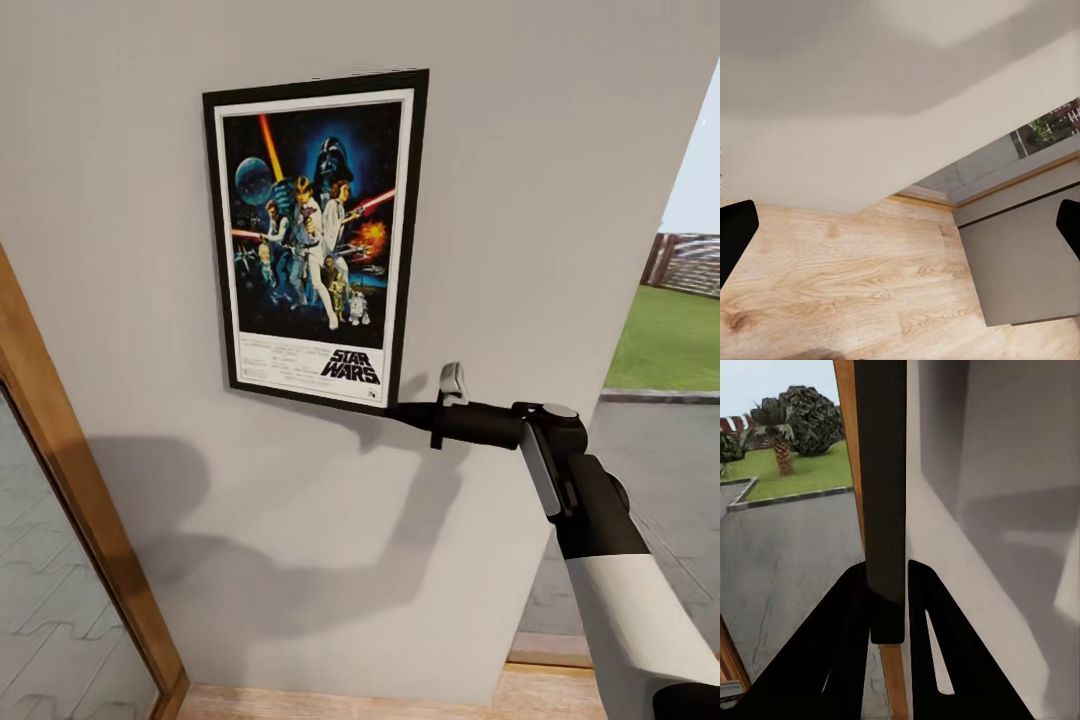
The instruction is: Pick up the poster from the kitchen countertop and hang it on one of the wall nails in the kitchen.
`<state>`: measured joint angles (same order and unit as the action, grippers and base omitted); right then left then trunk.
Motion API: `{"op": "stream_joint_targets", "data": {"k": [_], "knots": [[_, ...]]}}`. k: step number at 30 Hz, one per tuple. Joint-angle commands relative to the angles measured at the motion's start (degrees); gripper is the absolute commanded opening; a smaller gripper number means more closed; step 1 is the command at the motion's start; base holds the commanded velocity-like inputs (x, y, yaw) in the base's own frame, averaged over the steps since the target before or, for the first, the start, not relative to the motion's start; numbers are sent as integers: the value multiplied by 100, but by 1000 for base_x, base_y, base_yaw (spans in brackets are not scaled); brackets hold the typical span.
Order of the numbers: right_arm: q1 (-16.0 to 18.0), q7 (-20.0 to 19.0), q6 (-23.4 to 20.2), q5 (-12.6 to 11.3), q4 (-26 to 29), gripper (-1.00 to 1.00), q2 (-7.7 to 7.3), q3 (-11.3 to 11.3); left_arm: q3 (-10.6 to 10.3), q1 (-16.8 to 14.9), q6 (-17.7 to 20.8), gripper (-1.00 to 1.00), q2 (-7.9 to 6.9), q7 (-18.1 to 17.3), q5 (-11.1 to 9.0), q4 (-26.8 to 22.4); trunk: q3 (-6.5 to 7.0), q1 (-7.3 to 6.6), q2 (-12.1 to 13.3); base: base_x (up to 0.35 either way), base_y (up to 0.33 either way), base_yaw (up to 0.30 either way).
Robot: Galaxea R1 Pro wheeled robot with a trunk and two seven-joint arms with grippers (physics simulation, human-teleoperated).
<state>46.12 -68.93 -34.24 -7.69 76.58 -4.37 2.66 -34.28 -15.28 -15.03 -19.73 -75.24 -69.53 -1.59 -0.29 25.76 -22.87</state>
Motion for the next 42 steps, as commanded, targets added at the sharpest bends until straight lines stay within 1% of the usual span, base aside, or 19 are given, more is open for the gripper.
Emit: {"op": "stream_joint_targets", "data": {"k": [1,14,25,26,42], "knots": [[2,0,-52,-32,-8,-100,-4,8,-51,-1,-36,100,-6,-5,-43,0,-3,2,-5,0,0,0],[2,-6,-56,-5,-27,-100,-2,7,-52,-1,-35,100,-13,-7,-43,1,-3,2,-5,2,0,0],[2,-6,-56,-5,-29,-100,-2,7,-52,-1,-35,100,-13,-4,-43,1,-3,2,-5,74,0,0],[2,-6,-56,-5,-27,100,-2,7,-52,-1,-35,100,-13,-5,-43,1,-3,2,-5,7,0,0],[-6,-6,-49,-40,-20,100,0,7,-52,-1,-35,100,-13,0,-43,0,-3,2,-5,1,0,0]]}}
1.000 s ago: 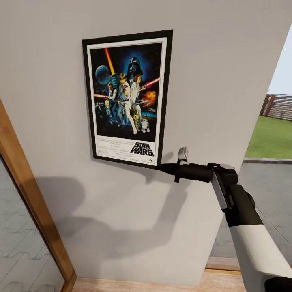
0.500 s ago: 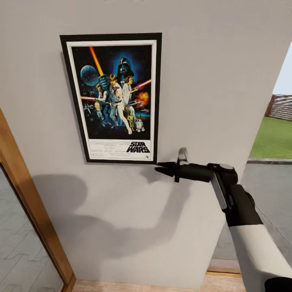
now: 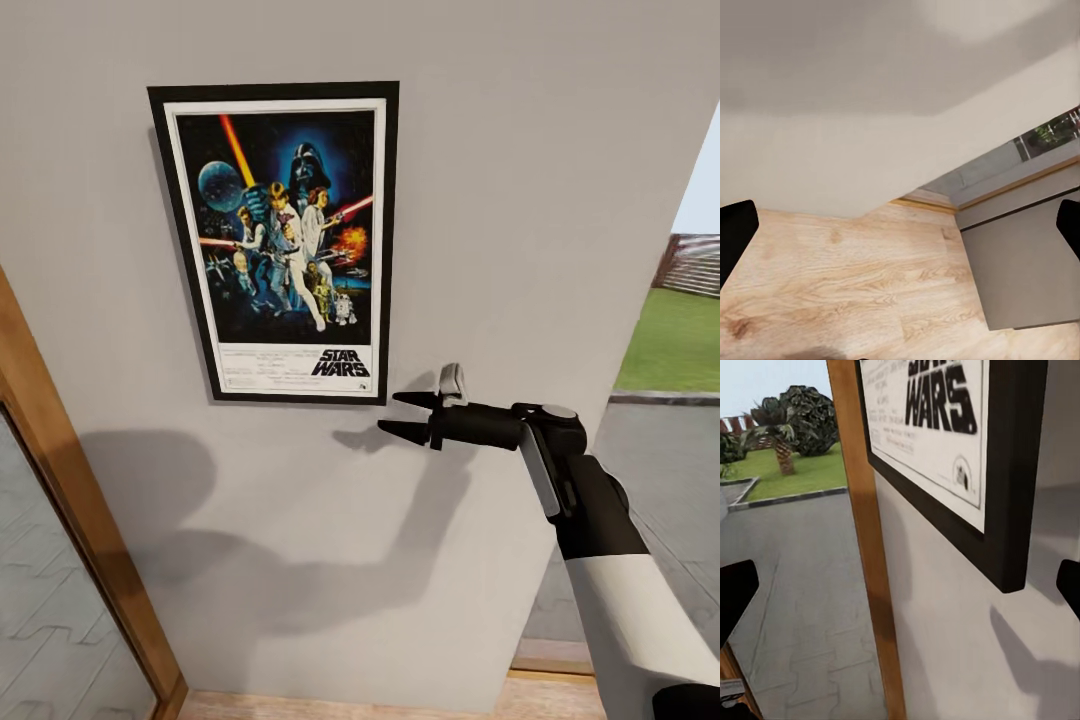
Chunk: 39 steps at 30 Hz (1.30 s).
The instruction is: Pick up the poster from the kitchen countertop and hang it on one of the wall nails in the kitchen.
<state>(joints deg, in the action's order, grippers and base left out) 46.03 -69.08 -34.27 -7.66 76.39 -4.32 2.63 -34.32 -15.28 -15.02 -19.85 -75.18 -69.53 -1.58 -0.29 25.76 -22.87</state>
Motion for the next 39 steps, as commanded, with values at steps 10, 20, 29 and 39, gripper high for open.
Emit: {"op": "stream_joint_targets", "data": {"k": [10,20,29,39], "knots": [[2,5,-45,-51,-2,100,-6,9,-48,-1,-36,100,-1,-12,-43,0,-3,2,-5,-169,0,0],[-1,-11,-47,-52,-2,100,-22,-34,-48,-1,-36,100,-6,-14,-43,0,-3,2,-5,-221,0,0],[-248,-79,-50,-55,1,100,-60,-587,-48,-1,-31,100,-10,-14,-43,0,-3,2,-5,-17,0,0],[-4085,-153,2112,88,-2130,100,-448,-3302,-102,-1,-34,100,118,1604,-47,-10,-3,2,-5,0,0,0]]}}
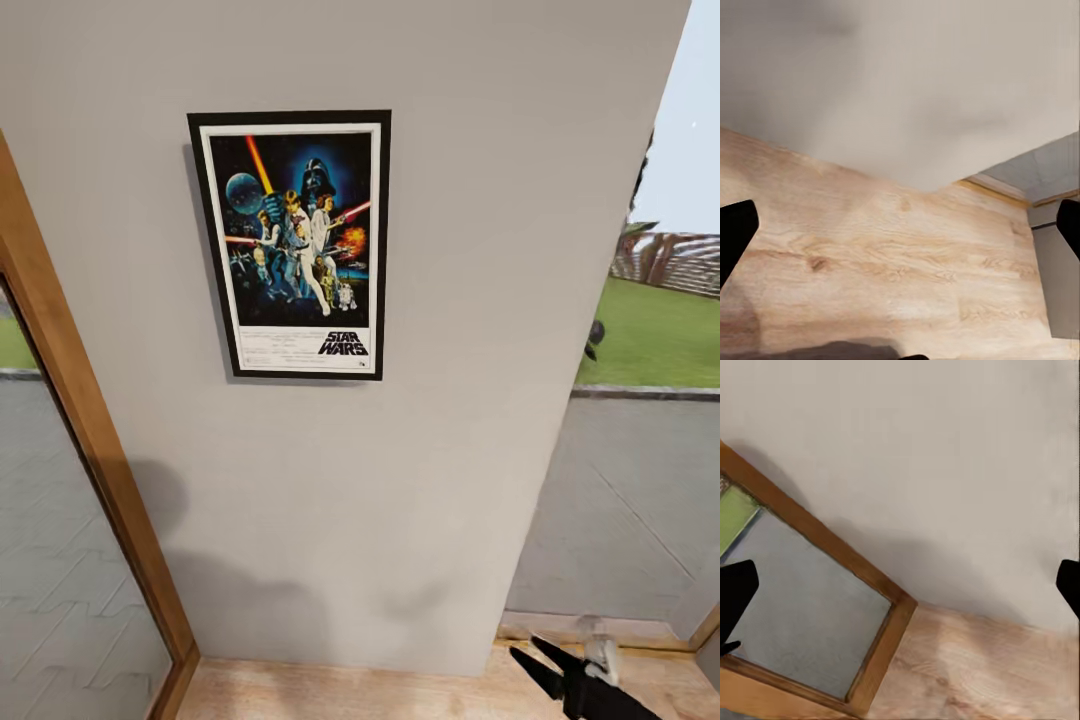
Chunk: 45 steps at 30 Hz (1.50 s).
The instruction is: Pick up the poster from the kitchen countertop and hang it on one of the wall nails in the kitchen.
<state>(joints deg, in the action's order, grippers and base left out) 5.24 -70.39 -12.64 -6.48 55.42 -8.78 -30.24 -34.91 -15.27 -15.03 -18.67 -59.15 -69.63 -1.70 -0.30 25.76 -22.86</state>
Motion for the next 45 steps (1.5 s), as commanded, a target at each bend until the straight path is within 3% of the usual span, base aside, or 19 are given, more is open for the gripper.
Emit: {"op": "stream_joint_targets", "data": {"k": [1,2,4,6,9,10,15,17,19,20,21,26,31,45], "knots": [[-28,-17,97,-9,-299,100,-60,-72,-47,-2,-37,100,26,134,-36,0,-2,2,-6,0,0,0],[-61,0,419,33,-834,100,-192,-153,-52,-2,-44,100,84,442,-34,-2,-2,2,-6,0,0,0],[-82,35,759,68,-1401,100,-325,-206,-53,-2,-54,100,149,793,-30,-3,-2,2,-6,0,0,0],[-105,236,1375,104,-2482,100,-524,-259,-49,-2,-77,100,248,1533,-22,-5,-2,2,-6,0,0,0],[-112,571,1705,116,-3075,100,-612,-269,-53,-2,-122,100,291,2032,-15,-5,-2,2,-6,0,0,0],[-115,884,1841,121,-3373,100,-645,-268,-56,-2,-144,100,310,2309,-9,-5,-2,2,-6,0,0,0],[-118,1900,2002,126,-3909,100,-680,-252,-57,-2,-176,100,397,2877,2,-2,-2,2,-6,0,0,0],[-119,2385,2031,127,-4075,100,-679,-247,-61,-2,-184,100,420,3117,5,0,-2,2,-6,0,0,0],[-119,3455,2061,128,-4327,100,-655,-241,-71,-2,-189,100,476,3747,17,2,-2,2,-6,0,0,0],[-120,4389,2073,127,-4497,100,-627,-240,-72,-2,-192,100,597,4423,20,2,-2,2,-6,0,0,0],[-120,4819,2076,125,-4585,100,-589,-242,-74,-2,-192,100,665,4763,22,2,-2,2,-6,0,0,0],[-120,5921,2076,121,-4835,100,-397,-245,-70,-2,-189,100,824,5597,21,9,-2,2,-6,0,0,0],[-120,6300,2070,116,-5078,100,-204,-246,-69,-2,-161,100,938,5852,19,12,-2,2,-6,0,0,0],[-120,6344,2073,94,-5134,100,-170,-251,-69,-2,-155,100,1049,5880,19,12,-2,2,-6,0,0,0]]}}
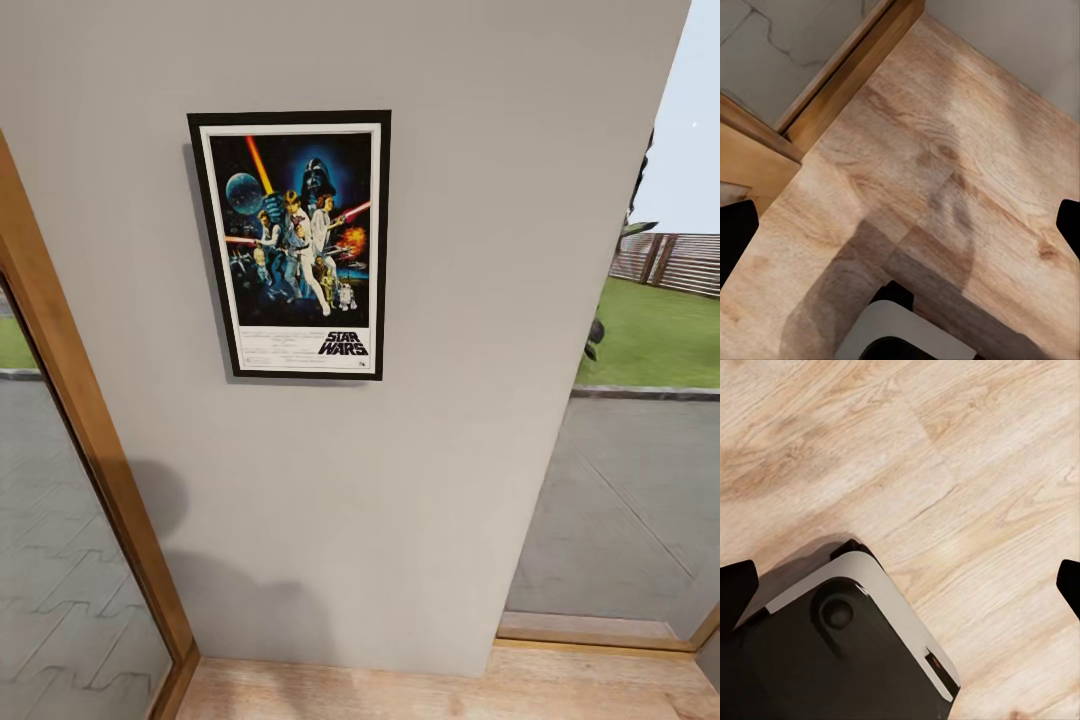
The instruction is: Pick up the poster from the kitchen countertop and hang it on one of the wall nails in the kitchen.
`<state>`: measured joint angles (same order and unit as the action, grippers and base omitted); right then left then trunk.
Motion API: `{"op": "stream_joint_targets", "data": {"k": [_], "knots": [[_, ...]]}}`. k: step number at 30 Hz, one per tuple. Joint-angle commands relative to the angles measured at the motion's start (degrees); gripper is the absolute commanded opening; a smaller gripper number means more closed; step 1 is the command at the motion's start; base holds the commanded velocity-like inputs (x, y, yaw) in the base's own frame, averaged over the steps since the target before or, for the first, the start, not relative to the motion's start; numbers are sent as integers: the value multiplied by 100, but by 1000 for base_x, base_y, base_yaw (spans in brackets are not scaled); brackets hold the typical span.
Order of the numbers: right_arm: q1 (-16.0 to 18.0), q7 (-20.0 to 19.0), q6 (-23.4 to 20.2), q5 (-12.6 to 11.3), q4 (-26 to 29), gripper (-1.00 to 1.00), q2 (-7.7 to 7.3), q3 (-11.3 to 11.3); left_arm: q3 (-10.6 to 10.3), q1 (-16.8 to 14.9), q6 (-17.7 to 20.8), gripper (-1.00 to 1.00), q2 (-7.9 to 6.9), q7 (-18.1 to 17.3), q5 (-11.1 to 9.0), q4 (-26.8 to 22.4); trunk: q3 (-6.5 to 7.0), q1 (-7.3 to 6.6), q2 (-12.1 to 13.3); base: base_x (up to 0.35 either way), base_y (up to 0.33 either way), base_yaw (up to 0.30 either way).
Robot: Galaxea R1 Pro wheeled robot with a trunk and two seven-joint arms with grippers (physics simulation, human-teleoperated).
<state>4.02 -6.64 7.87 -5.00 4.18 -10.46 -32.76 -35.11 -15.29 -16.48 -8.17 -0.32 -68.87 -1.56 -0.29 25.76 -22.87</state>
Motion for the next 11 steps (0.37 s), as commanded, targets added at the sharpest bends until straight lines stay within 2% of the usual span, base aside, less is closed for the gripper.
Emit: {"op": "stream_joint_targets", "data": {"k": [1,11], "knots": [[2,-31,22,-53,-11,100,-2,0,-48,0,-11,100,1,-3,-58,-3,-3,2,-4,0,0,0],[2,-31,22,-56,-13,100,0,3,-48,0,-10,100,7,-3,-59,-2,-3,2,-4,0,0,0]]}}
